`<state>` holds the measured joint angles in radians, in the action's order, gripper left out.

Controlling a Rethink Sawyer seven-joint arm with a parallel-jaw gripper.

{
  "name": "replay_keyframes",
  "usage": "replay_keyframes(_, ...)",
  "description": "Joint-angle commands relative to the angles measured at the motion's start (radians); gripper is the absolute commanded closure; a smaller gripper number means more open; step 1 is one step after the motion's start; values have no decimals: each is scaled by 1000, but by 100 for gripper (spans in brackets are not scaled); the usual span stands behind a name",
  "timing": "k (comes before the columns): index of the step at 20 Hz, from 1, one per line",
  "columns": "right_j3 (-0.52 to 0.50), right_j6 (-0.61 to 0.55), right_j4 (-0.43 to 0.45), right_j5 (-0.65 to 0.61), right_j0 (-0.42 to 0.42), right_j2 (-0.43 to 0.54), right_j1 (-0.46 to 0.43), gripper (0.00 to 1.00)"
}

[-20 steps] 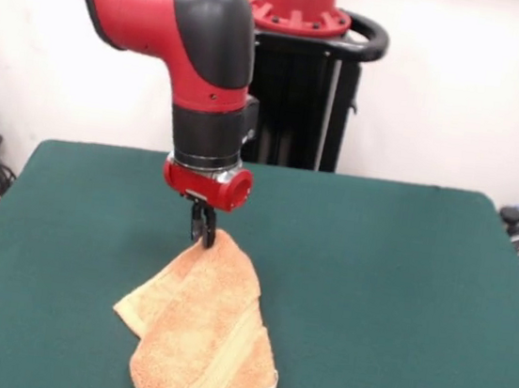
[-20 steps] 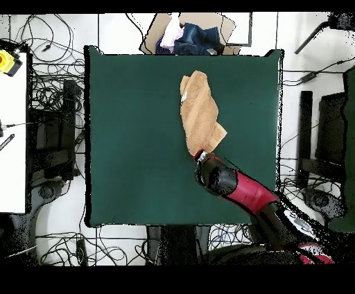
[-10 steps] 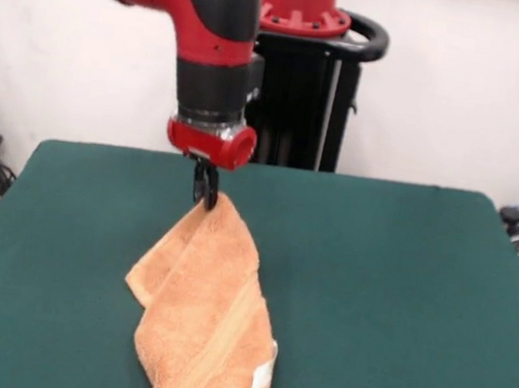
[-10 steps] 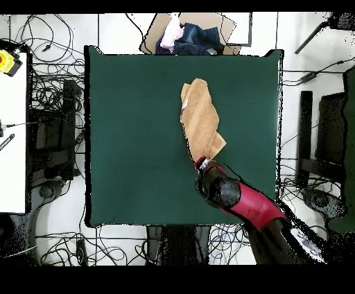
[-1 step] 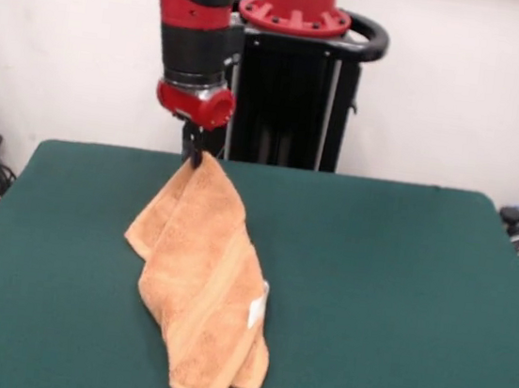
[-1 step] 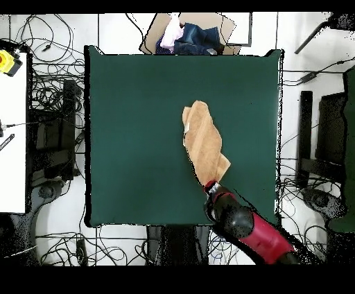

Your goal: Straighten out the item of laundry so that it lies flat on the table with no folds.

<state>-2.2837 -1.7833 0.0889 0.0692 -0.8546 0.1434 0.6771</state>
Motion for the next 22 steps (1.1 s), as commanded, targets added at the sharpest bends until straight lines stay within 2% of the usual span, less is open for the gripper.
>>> replay_keyframes(1,-53,-180,77,110,-52,45,-143,100)
replay_keyframes(3,-38,-181,79,115,-58,50,-165,100)
replay_keyframes(11,-13,-189,54,102,-34,62,-151,100)
replay_keyframes(12,-6,-179,60,98,-34,68,-153,0)
replay_keyframes(18,12,-204,30,111,-28,75,-136,0)
replay_keyframes(22,70,-203,-20,74,28,59,-137,0)
